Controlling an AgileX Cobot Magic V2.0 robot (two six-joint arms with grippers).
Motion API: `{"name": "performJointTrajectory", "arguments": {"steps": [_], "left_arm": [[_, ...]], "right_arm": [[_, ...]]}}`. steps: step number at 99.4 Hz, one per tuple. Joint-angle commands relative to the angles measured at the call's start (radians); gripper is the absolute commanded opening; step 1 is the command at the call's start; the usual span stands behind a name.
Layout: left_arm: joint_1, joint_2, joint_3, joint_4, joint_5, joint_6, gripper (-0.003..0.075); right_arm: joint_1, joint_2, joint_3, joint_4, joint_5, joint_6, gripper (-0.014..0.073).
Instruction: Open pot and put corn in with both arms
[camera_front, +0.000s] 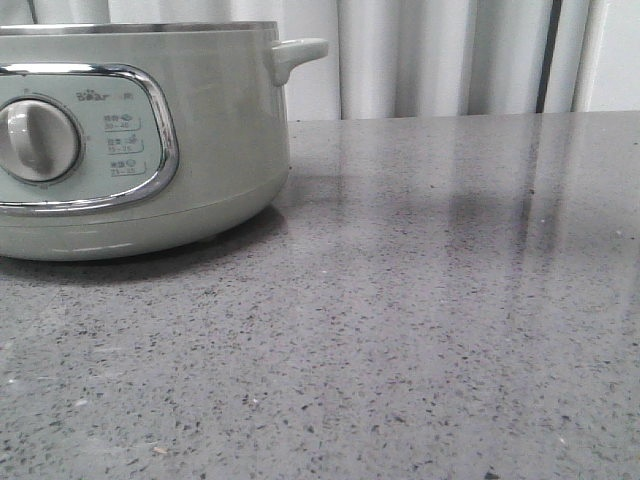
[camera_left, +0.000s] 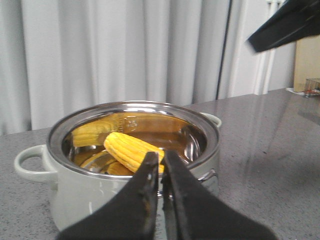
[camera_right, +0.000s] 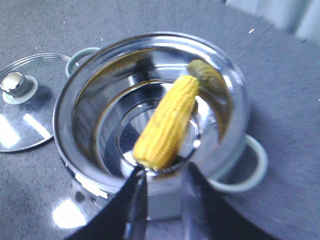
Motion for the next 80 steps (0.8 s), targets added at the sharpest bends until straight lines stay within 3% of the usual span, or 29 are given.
{"name": "performJointTrajectory", "arguments": {"steps": [1,22,30,42,62,80], "left_arm": [[-0.021,0.011,-0.037,-0.01,-0.044,0.008,-0.002],[-0.021,0.011,-0.033,-0.01,-0.028,0.009,-0.002],[-0.021,0.011,-0.033,-0.01,-0.028,0.009,-0.002],[-0.021,0.011,-0.033,-0.01,-0.03,0.009,-0.002],[-0.021,0.011,-0.033,-0.01,-0.028,0.009,-0.002],[-0.021,0.011,-0.033,-0.012,-0.026,0.009,-0.002]], "right_arm": [[-0.003,-0.178,0.07,-0.071,-0.052,-0.01,0.0016],[-0.003,-0.607,0.486,-0.16,-0.162,-0.007,0.0],[-0.003,-0.766,0.662,-0.186,-0.186,0.038,-0.0052],[-0.012,-1.007,0.859,-0.265,-0.23,0.128,-0.0053],[-0.012,-1.304,0.97,-0.351,-0.231,0.144,-0.0053],[-0.012,-1.354,0.976,-0.389,-0.115,0.188,-0.0053]]}}
